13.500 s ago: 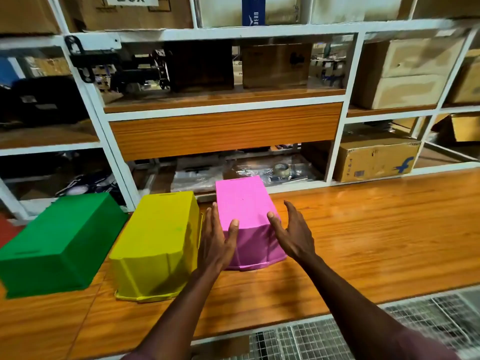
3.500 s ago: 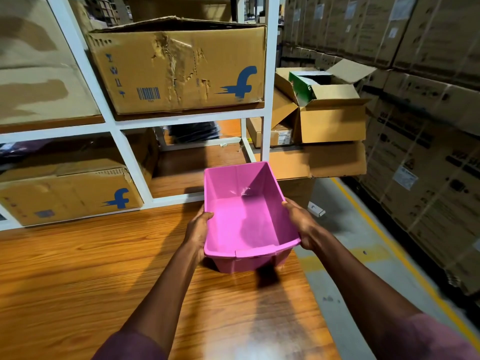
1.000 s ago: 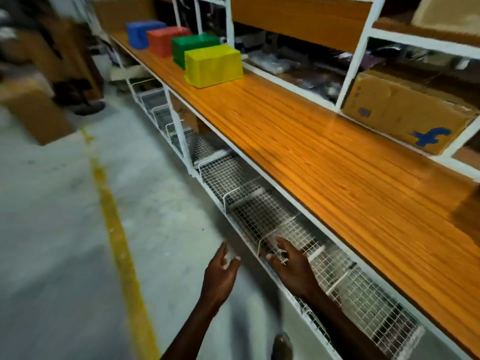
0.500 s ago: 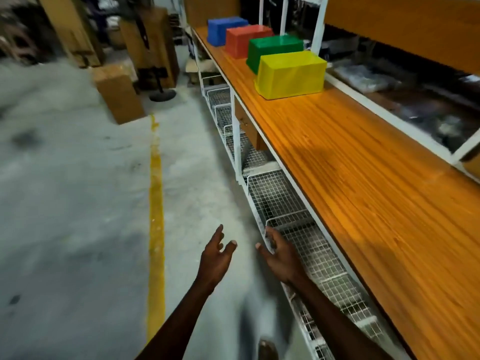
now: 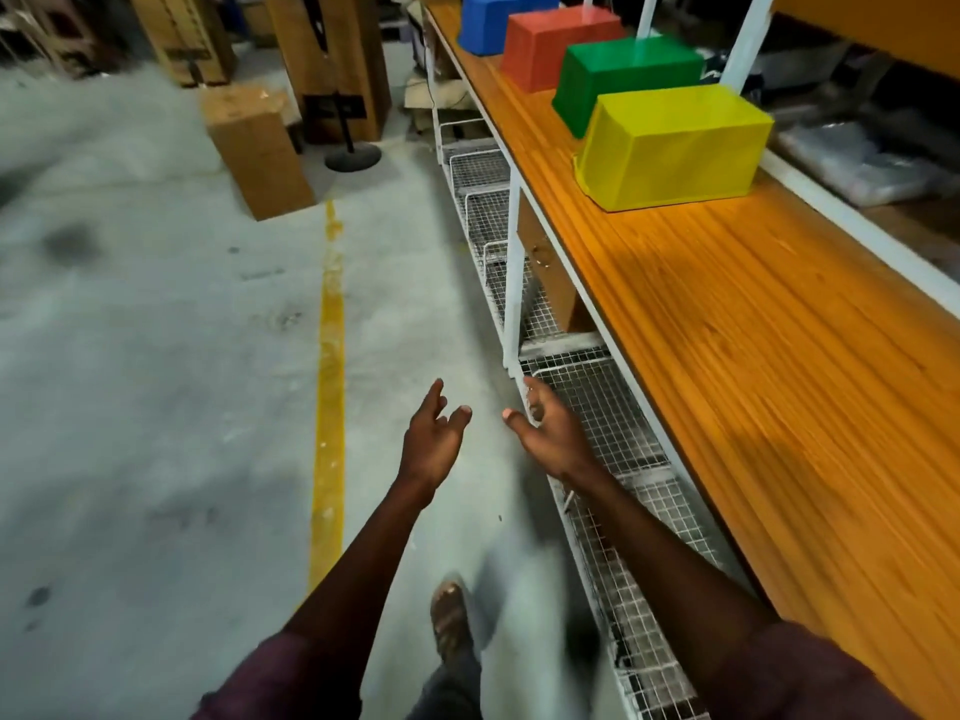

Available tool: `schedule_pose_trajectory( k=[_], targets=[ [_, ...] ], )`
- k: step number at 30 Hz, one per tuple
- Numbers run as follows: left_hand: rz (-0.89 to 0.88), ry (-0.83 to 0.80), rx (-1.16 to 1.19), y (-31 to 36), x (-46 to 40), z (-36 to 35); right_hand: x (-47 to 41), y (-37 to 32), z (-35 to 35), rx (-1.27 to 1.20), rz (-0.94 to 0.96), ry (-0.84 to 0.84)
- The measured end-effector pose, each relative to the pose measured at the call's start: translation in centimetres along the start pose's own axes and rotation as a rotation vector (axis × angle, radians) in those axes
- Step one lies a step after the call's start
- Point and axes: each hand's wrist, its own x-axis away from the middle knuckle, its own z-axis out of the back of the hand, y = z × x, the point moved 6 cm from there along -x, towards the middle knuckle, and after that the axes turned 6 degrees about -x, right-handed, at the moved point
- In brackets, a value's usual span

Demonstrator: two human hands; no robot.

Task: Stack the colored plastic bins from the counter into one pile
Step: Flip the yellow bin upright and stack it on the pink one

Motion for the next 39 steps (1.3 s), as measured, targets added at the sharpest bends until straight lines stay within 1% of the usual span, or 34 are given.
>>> schedule_pose_trajectory(
  k=[2,8,13,20,25,29,33,39],
  targets=[
    [-0.008,-0.007,0.009,0.9,-2.3,0.4,-2.1,-0.9,-0.1,-0.001,-0.015,0.016],
    [-0.012,-0.050,0.006,5.0,-15.3,3.3,-14.0,-6.2,-2.1,0.005,-0.057,0.049],
    [-0.035,-0.081,-0.004,8.2,-24.2,3.2,-22.2,-8.1,-1.6,-0.007,-0.071,0.125],
    [-0.133,-0.175,0.010,14.7,-36.3,-0.8,-33.1,-8.3,0.7,-0.156,-0.084,0.286],
    [-0.195,-0.261,0.011,20.6,-42.7,-3.7,-37.7,-9.5,3.6,-0.221,-0.112,0.420],
    [-0.268,-0.362,0.031,25.8,-46.9,-7.0,-40.4,-9.6,6.1,-0.292,-0.137,0.576],
    [-0.348,-0.499,0.004,29.9,-50.3,-11.5,-41.9,-9.6,8.2,-0.374,-0.165,0.780],
    [-0.470,-0.772,-0.015,34.4,-55.0,-18.6,-43.3,-9.5,11.1,-0.372,-0.195,1.170]
  ],
)
